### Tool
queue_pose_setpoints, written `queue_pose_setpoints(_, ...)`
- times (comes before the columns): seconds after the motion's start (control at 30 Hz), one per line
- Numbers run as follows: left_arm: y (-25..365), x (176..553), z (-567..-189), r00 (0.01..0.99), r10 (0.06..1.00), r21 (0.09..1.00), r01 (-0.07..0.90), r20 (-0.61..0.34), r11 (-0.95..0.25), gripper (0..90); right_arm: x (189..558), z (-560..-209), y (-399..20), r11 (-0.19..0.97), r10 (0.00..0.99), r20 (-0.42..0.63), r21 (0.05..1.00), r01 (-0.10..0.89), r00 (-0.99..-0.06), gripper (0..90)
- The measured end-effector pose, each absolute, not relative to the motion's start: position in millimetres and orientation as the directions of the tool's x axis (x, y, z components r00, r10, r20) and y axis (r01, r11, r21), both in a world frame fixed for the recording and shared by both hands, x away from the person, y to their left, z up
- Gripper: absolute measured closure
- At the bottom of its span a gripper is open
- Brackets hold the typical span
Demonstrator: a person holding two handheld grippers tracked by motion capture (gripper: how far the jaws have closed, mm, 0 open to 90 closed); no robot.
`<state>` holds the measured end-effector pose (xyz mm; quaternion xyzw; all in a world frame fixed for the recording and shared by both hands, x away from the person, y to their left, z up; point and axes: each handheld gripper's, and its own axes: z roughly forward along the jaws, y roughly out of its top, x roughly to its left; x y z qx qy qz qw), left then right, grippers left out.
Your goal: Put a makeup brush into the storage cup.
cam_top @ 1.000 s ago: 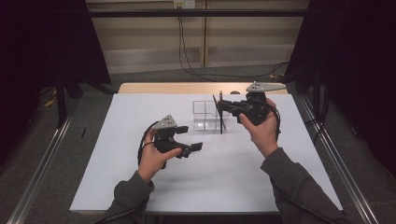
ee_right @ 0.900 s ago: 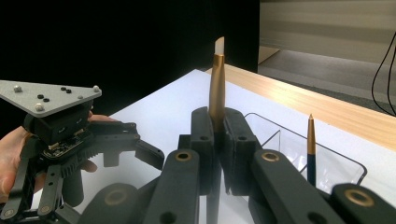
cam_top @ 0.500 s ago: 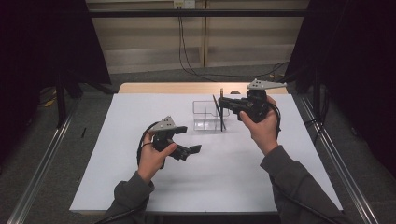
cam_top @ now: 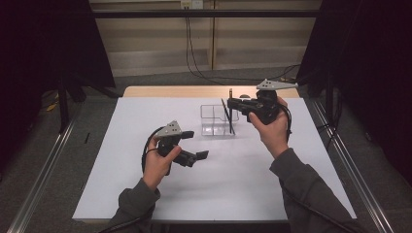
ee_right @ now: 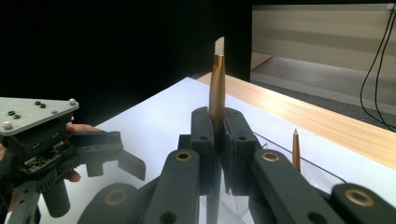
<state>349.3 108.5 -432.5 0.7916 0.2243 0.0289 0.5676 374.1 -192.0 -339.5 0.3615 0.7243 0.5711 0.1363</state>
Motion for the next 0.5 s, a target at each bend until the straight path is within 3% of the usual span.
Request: queue_pose_setpoints(0.5,109.4,349.5,-433.4,0.901,0.380,0.911,0.320,-0.208,-0.260,0.0,383.5,-337.4,-194.4,0.082,0.695,0.208,0.928,0.363,-0.689,84.7)
